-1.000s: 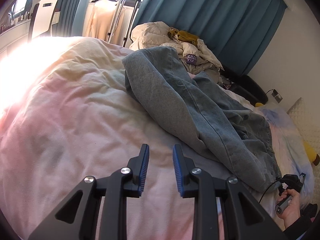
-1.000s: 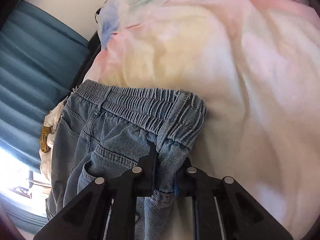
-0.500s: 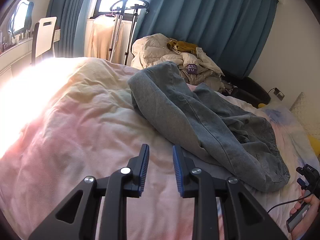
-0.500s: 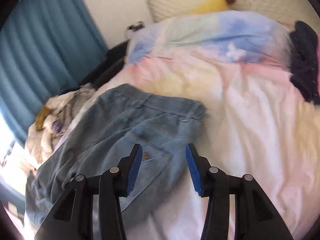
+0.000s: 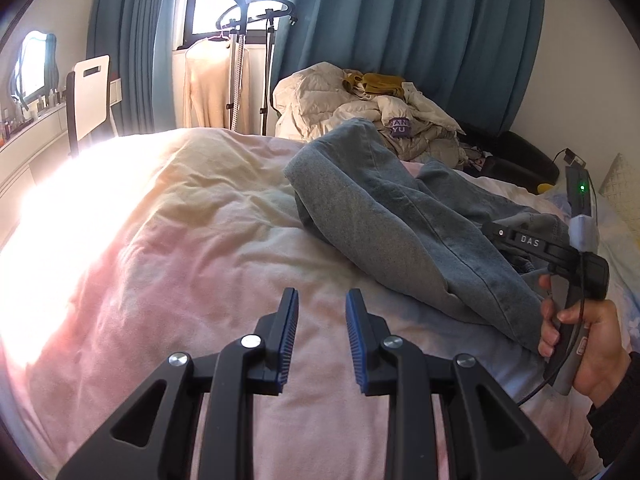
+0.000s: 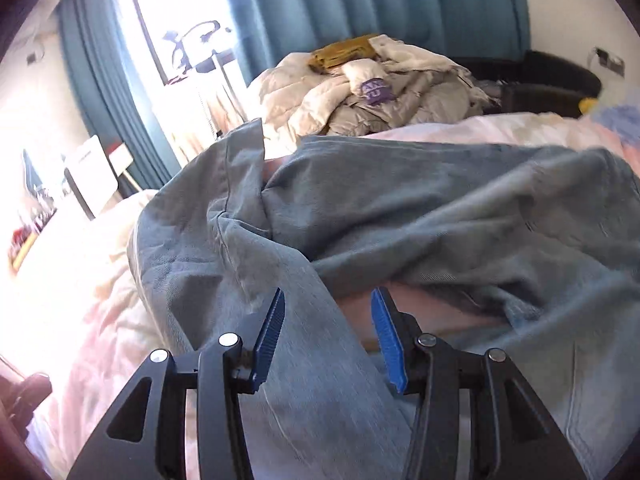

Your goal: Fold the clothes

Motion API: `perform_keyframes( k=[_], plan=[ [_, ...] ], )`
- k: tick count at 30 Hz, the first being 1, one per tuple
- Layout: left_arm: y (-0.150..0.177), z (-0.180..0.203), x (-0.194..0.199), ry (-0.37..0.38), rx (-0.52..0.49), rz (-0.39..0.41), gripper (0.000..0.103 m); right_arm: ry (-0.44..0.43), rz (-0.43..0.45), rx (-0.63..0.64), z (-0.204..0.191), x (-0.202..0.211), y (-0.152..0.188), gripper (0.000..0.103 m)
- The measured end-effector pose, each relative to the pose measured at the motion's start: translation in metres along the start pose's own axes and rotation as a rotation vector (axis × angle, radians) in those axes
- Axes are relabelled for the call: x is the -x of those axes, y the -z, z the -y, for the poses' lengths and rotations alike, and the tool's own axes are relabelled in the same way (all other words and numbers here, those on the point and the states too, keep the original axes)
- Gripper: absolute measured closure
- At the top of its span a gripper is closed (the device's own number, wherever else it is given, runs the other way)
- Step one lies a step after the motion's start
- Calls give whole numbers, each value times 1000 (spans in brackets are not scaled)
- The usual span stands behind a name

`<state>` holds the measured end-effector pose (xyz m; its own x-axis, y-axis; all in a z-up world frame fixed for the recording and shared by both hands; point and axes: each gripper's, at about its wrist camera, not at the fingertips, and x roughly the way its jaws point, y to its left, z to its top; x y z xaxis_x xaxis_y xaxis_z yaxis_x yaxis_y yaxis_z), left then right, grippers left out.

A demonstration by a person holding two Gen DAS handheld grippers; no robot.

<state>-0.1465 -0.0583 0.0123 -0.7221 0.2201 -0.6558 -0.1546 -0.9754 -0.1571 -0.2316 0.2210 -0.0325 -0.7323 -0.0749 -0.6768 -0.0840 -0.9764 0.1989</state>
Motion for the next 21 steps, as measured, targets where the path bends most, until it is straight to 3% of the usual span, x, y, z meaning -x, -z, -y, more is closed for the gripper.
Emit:
perform_keyframes(
  k=[3, 5, 9, 10, 11, 14, 17, 21],
  plan=[
    [-1, -12, -16, -8, 43, -18, 78, 15, -36, 98, -26, -41, -19, 57],
    [0, -18, -29, -23, 64, -43, 78, 9, -90, 91, -30, -65, -26, 57],
    [-3, -25, -40, -8, 100, -68, 78, -88, -183, 16, -28, -83, -22, 61],
    [-3, -26, -39, -13, 99, -62, 78, -92, -172, 26, -30, -79, -20, 68],
    [-4, -28, -36, -29, 94, -50, 78, -82, -149, 41, -33, -71, -18, 84],
    [-5, -35, -22, -73, 93, -7, 78, -58, -80, 122, -48, -41, -12, 97],
    [-8, -49, -7, -70, 142, 20, 78, -71, -16, 212, -74, -3, -5, 99],
    [-11, -59, 14, -53, 186, 59, 78, -159, 17, 293, -111, 50, 15, 100]
  ],
)
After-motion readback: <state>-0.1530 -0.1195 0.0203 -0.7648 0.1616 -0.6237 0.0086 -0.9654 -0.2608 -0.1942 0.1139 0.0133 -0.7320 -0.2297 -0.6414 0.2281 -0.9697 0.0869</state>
